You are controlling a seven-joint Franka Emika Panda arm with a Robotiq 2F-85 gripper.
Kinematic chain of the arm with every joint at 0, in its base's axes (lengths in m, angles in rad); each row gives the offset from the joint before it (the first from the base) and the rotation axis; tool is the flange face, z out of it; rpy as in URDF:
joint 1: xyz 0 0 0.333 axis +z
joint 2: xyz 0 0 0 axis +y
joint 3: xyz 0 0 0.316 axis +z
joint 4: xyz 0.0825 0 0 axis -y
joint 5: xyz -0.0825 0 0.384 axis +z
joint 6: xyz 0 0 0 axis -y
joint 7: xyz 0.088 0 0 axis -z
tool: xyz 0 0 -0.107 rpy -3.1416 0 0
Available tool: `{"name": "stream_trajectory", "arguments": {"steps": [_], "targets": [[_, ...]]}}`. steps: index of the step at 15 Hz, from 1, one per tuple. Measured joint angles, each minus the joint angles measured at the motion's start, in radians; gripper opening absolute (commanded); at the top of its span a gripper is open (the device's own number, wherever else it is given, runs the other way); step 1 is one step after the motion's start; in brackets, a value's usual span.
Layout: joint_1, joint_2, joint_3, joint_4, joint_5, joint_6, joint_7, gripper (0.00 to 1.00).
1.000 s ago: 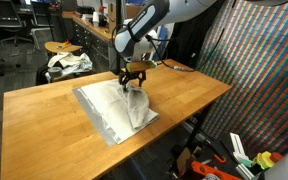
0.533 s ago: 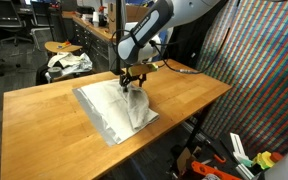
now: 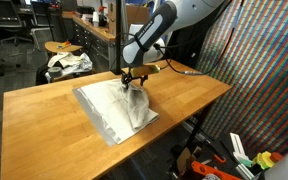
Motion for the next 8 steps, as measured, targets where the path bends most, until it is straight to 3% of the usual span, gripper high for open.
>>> {"name": "stream_trajectory", "arguments": {"steps": [8], "targets": [[0.001,-0.035,-0.041,-0.018,-0.015,-0.044,0.017,1.0]]}}
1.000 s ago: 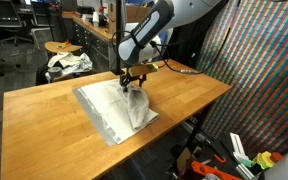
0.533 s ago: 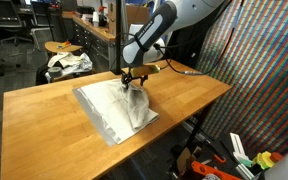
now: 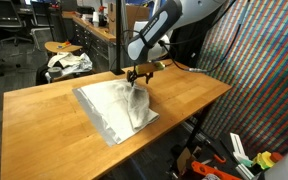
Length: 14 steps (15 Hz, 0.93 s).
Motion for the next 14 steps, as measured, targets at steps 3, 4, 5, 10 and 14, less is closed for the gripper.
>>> {"name": "stream_trajectory", "arguments": {"steps": [3,4,5,10,14], "targets": [[0.0,-0.017,-0.003,0.0,0.0,-0.041,0.001,1.0],[-0.001,-0.022,-0.003,0.0,0.0,-0.054,0.001,1.0],[-0.001,-0.026,-0.003,0.0,0.0,-0.062,0.003,1.0],[-0.005,-0.042,-0.003,0.0,0.0,-0.094,0.006,1.0],[-0.008,-0.043,-0.003,-0.005,0.0,-0.095,0.006,1.0]]}}
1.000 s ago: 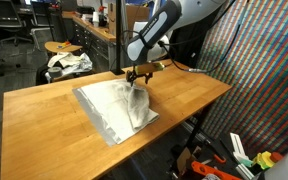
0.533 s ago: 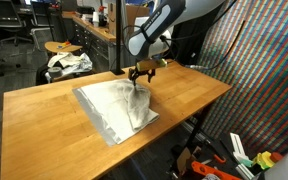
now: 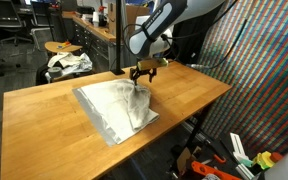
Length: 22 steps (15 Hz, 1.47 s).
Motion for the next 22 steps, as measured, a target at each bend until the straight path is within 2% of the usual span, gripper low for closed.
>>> {"name": "stream_trajectory", "arguments": {"steps": [8,14,22], "targets": [[0.0,0.002,0.002,-0.038,-0.002,0.005,-0.015,1.0],[-0.005,0.01,0.002,-0.025,-0.001,0.011,-0.012,1.0],[-0.052,0.123,0.002,0.157,0.061,-0.009,0.005,1.0]]}}
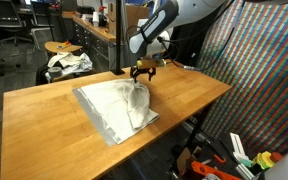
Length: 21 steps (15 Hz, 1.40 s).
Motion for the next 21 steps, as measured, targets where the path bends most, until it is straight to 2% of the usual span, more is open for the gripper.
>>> {"name": "stream_trajectory", "arguments": {"steps": [7,12,17,18,19,21], "targets": [[-0.048,0.089,0.003,0.14,0.064,-0.047,0.005,1.0],[-0.074,0.07,0.021,0.145,0.099,-0.047,-0.042,1.0],[-0.088,0.058,0.046,0.107,0.099,-0.09,-0.17,1.0],[-0.088,0.057,0.05,0.094,0.099,-0.09,-0.192,0.75],[-0.088,0.056,0.054,0.083,0.099,-0.089,-0.211,0.74],[-0.088,0.053,0.061,0.063,0.099,-0.084,-0.239,0.58]]}}
